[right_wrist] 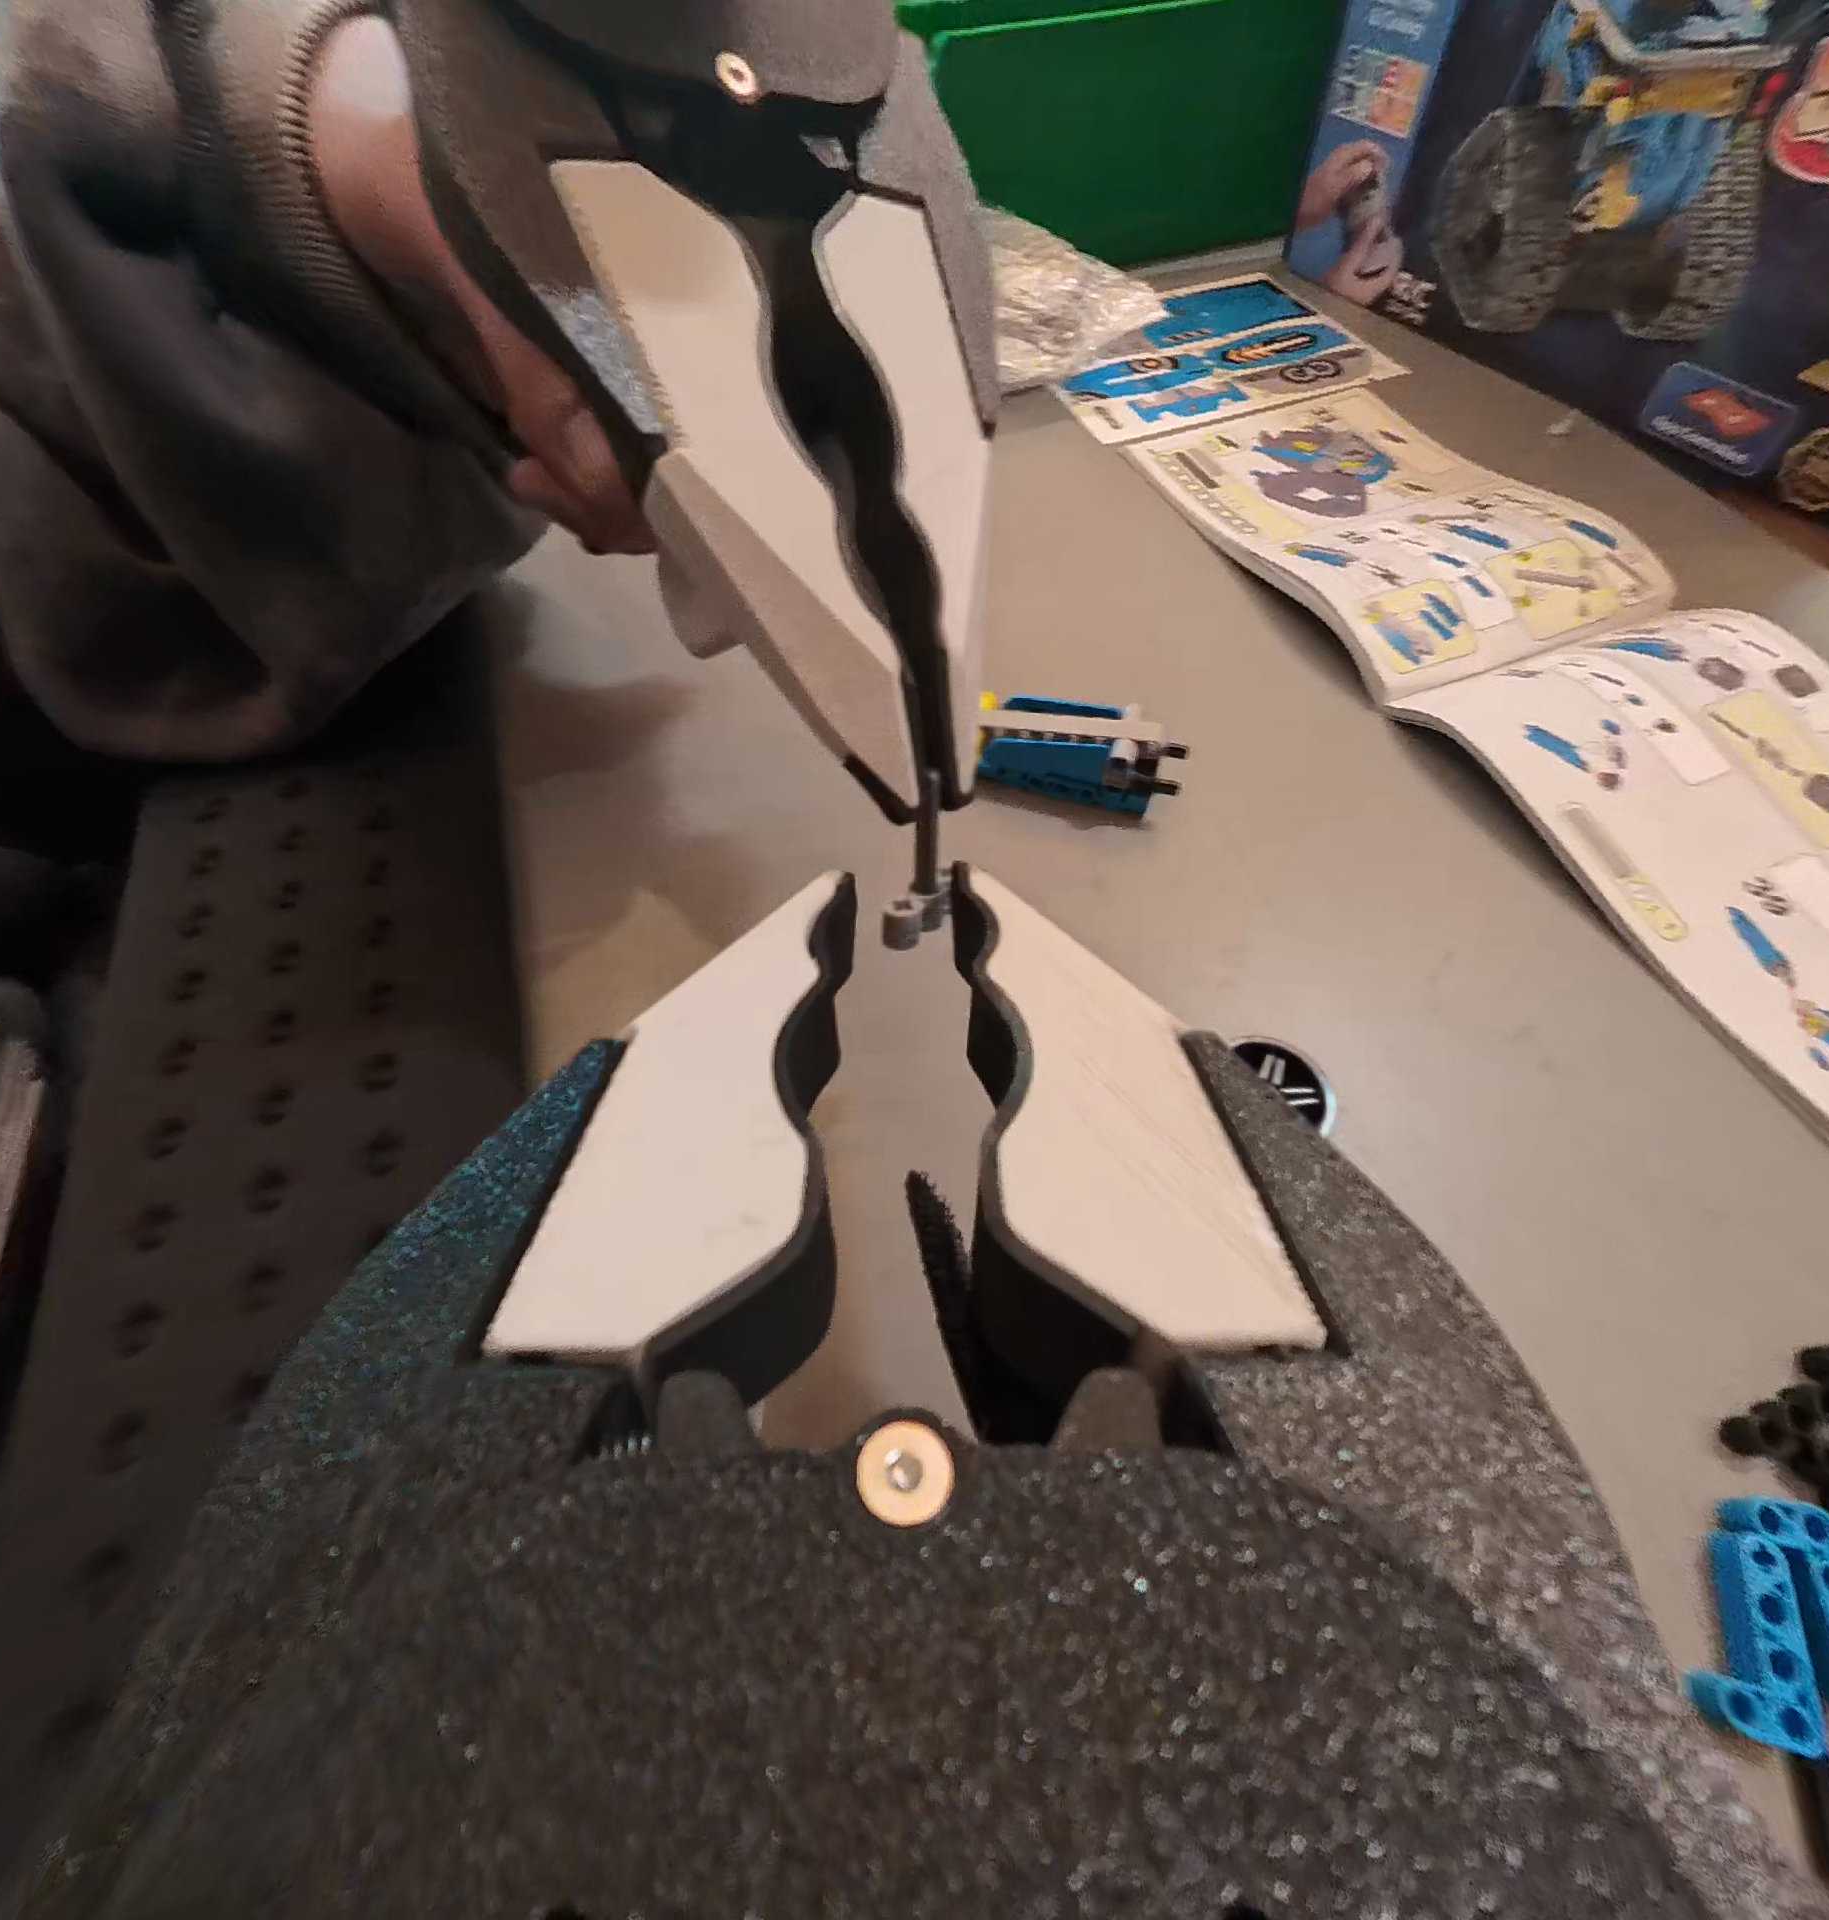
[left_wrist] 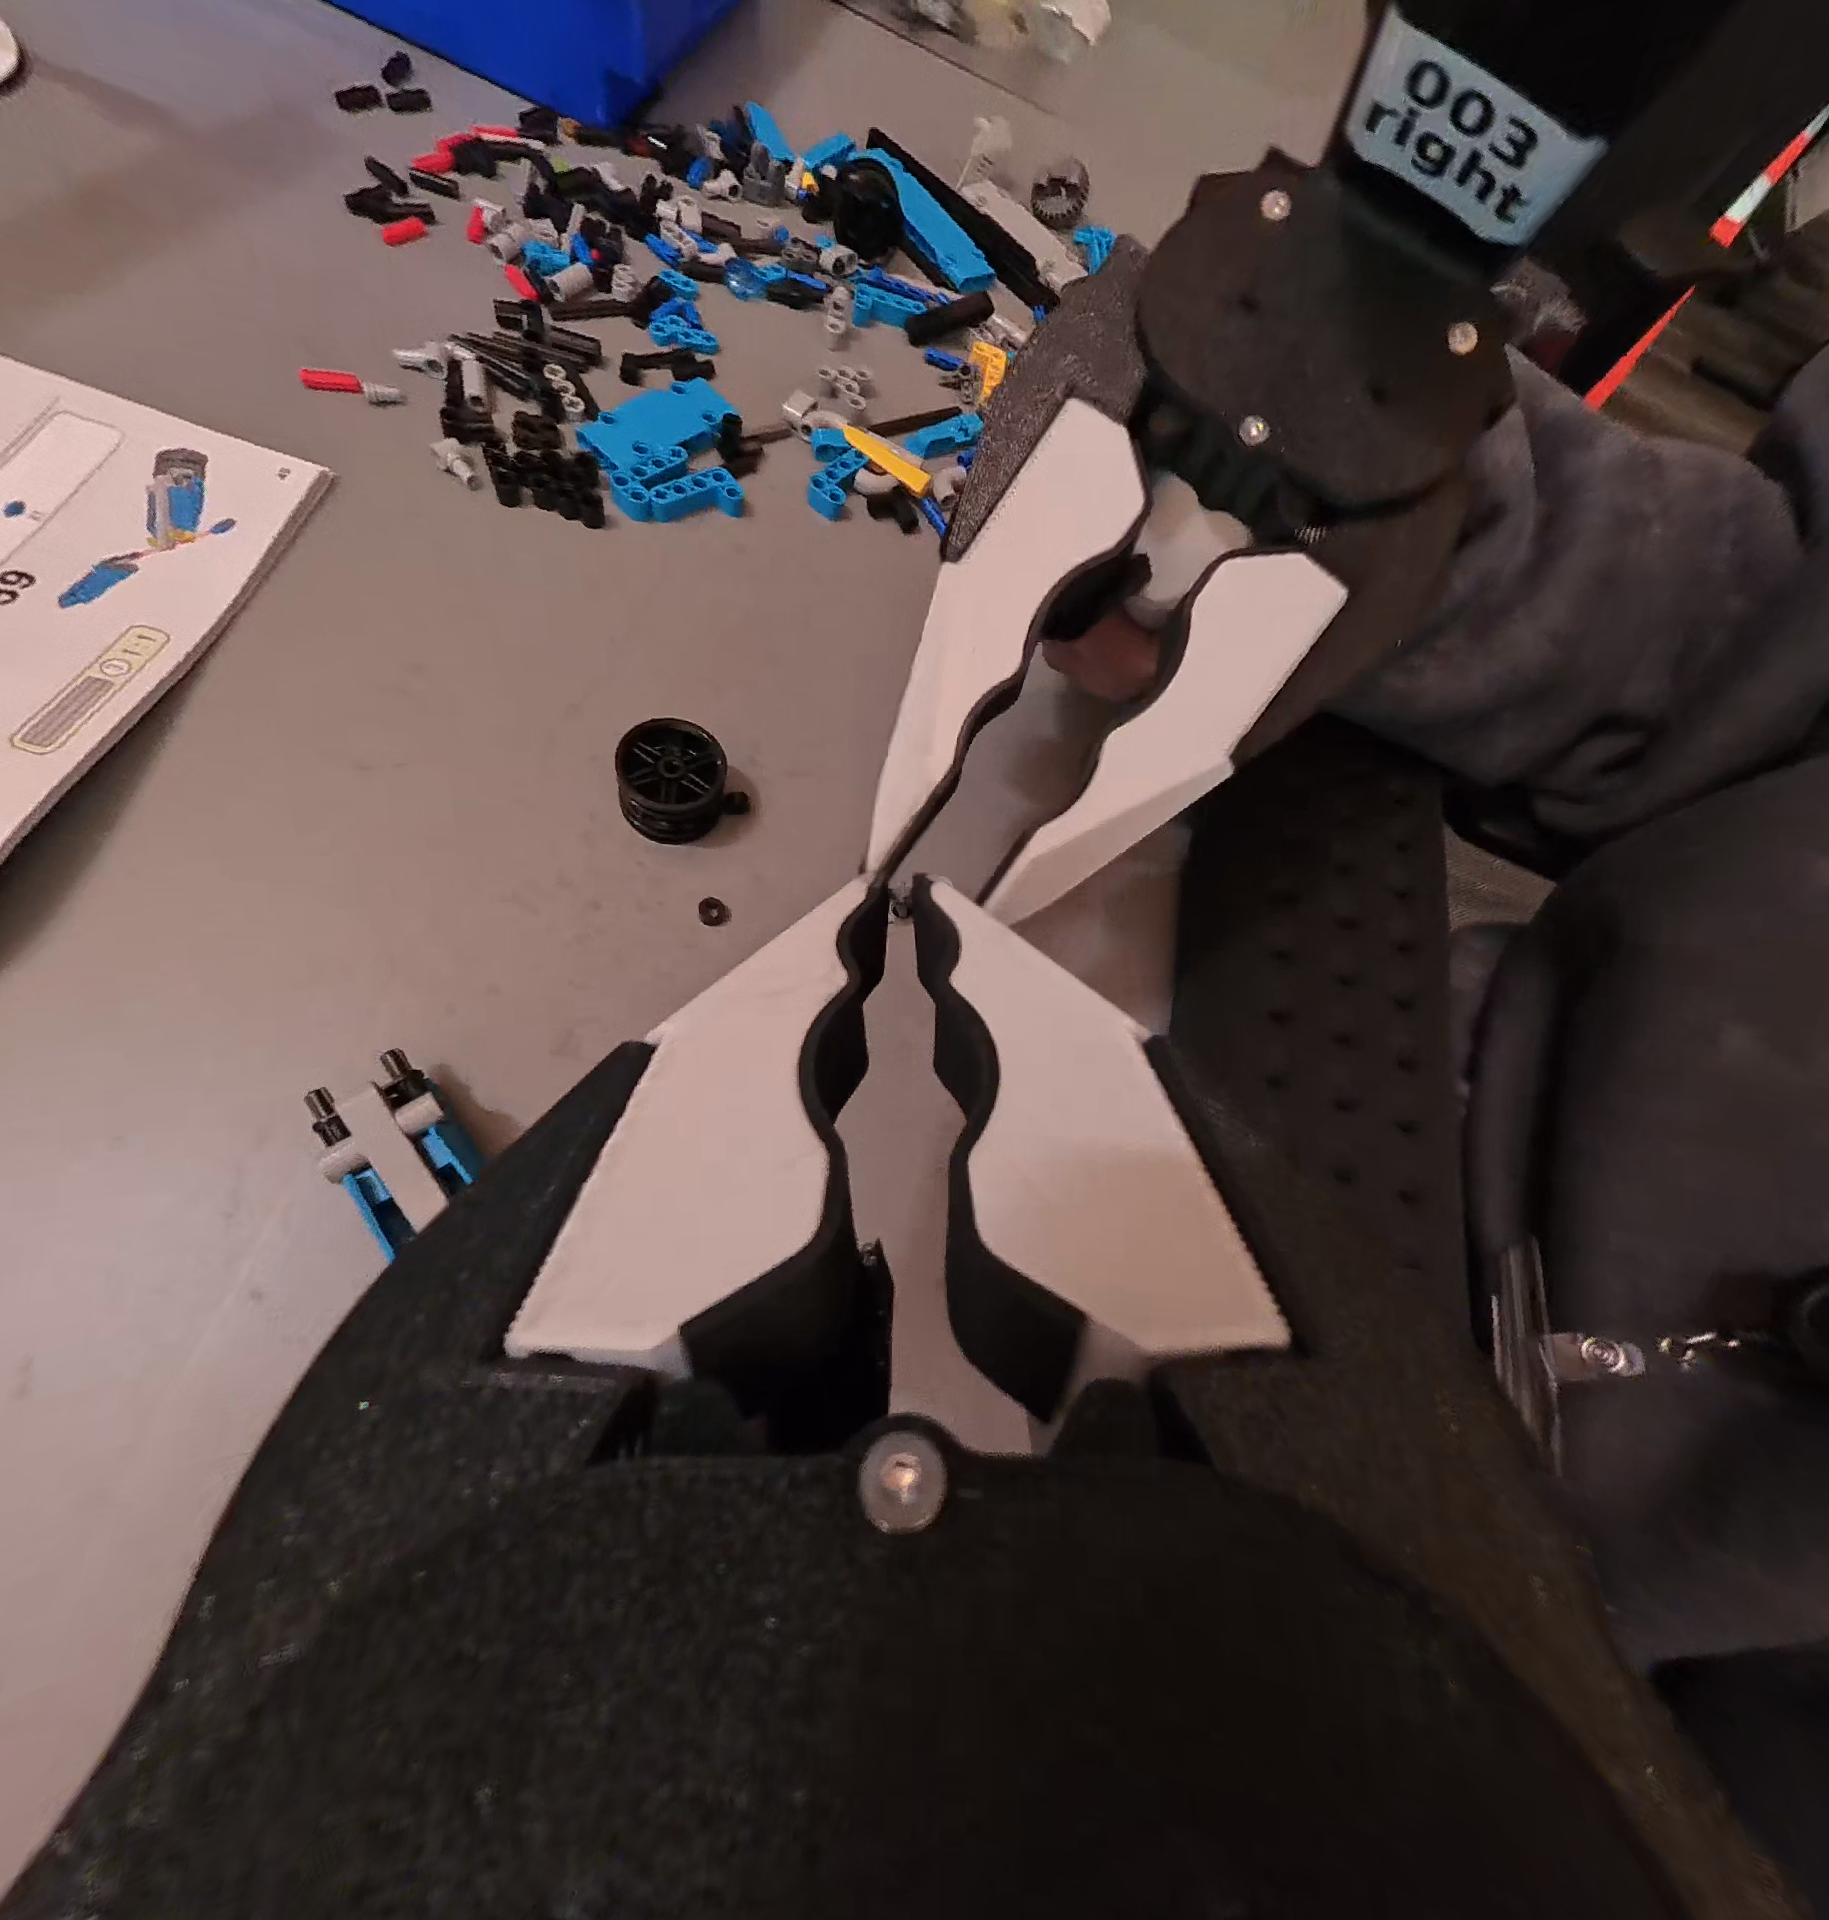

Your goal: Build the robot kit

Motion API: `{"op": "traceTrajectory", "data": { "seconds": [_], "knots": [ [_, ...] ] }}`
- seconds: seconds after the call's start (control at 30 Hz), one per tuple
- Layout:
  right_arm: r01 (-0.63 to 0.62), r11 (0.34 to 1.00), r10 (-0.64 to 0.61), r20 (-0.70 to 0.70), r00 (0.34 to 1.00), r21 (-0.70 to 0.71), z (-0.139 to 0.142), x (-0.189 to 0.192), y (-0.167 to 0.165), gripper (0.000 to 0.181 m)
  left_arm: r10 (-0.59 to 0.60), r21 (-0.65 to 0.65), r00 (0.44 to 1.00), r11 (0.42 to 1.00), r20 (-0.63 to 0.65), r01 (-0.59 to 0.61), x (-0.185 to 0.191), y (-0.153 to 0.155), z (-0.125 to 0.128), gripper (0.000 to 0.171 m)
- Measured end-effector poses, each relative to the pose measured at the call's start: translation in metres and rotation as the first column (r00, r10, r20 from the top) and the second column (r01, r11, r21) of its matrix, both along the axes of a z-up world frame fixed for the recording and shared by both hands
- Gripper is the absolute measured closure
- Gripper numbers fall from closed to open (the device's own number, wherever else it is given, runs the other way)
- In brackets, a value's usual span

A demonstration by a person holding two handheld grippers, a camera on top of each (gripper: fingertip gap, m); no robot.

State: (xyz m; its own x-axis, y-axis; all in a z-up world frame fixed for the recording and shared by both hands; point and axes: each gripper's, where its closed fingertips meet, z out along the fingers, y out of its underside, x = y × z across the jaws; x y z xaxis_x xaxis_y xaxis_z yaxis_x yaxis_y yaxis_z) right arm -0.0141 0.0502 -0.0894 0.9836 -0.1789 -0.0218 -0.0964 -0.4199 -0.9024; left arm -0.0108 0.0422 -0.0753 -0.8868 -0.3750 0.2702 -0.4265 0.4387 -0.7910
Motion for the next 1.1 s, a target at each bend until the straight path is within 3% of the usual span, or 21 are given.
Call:
{"op": "traceTrajectory", "data": {
  "seconds": [0.2, 0.4, 0.47, 0.53, 0.67, 0.73, 0.77, 0.87, 0.93, 1.1],
  "knots": [
    [0.041, 0.999, -0.041, 0.035, 0.999, -0.014, 0.000, 0.007, -0.002, 0.176, 0.025, 0.002, 1.000, 1.000, -0.019, -0.025, 0.003, -0.005, -0.003, 0.167],
    [0.068, 0.998, -0.068, 0.024, 0.997, -0.005, 0.002, 0.013, -0.006, 0.177, 0.062, -0.013, 0.998, 0.998, -0.015, -0.062, 0.009, -0.008, -0.001, 0.167],
    [0.084, 0.996, -0.084, 0.011, 0.996, 0.008, 0.004, 0.017, -0.008, 0.177, 0.085, -0.013, 0.996, 0.996, -0.015, -0.085, 0.013, -0.006, -0.002, 0.156],
    [0.108, 0.994, -0.108, -0.008, 0.994, 0.023, 0.007, 0.021, -0.011, 0.177, 0.128, 0.003, 0.991, 0.992, -0.027, -0.128, 0.019, 0.001, -0.006, 0.142],
    [0.190, 0.973, -0.178, -0.094, 0.979, 0.135, 0.031, 0.036, -0.022, 0.177, 0.288, -0.059, 0.949, 0.953, -0.128, -0.297, 0.039, 0.018, -0.002, 0.140],
    [0.209, 0.940, -0.143, -0.244, 0.959, 0.271, 0.057, 0.039, -0.023, 0.177, 0.303, -0.237, 0.920, 0.902, -0.250, -0.361, 0.042, 0.016, 0.016, 0.139],
    [0.205, 0.920, -0.091, -0.328, 0.940, 0.333, 0.069, 0.039, -0.022, 0.177, 0.253, -0.377, 0.919, 0.854, -0.303, -0.359, 0.038, 0.010, 0.032, 0.139],
    [0.202, 0.867, 0.043, -0.473, 0.880, 0.455, 0.096, 0.039, -0.017, 0.177, 0.077, -0.705, 0.933, 0.634, -0.352, -0.318, 0.022, 0.006, 0.077, 0.140],
    [0.217, 0.822, 0.119, -0.531, 0.839, 0.527, 0.111, 0.041, -0.013, 0.177, 0.037, -0.789, 0.937, 0.529, -0.347, -0.312, 0.017, 0.007, 0.089, 0.140],
    [0.250, 0.737, 0.230, -0.581, 0.781, 0.628, 0.122, 0.044, 0.004, 0.178, -0.020, -0.858, 0.917, 0.362, -0.399, -0.366, 0.019, 0.006, 0.093, 0.140]
  ]
}}
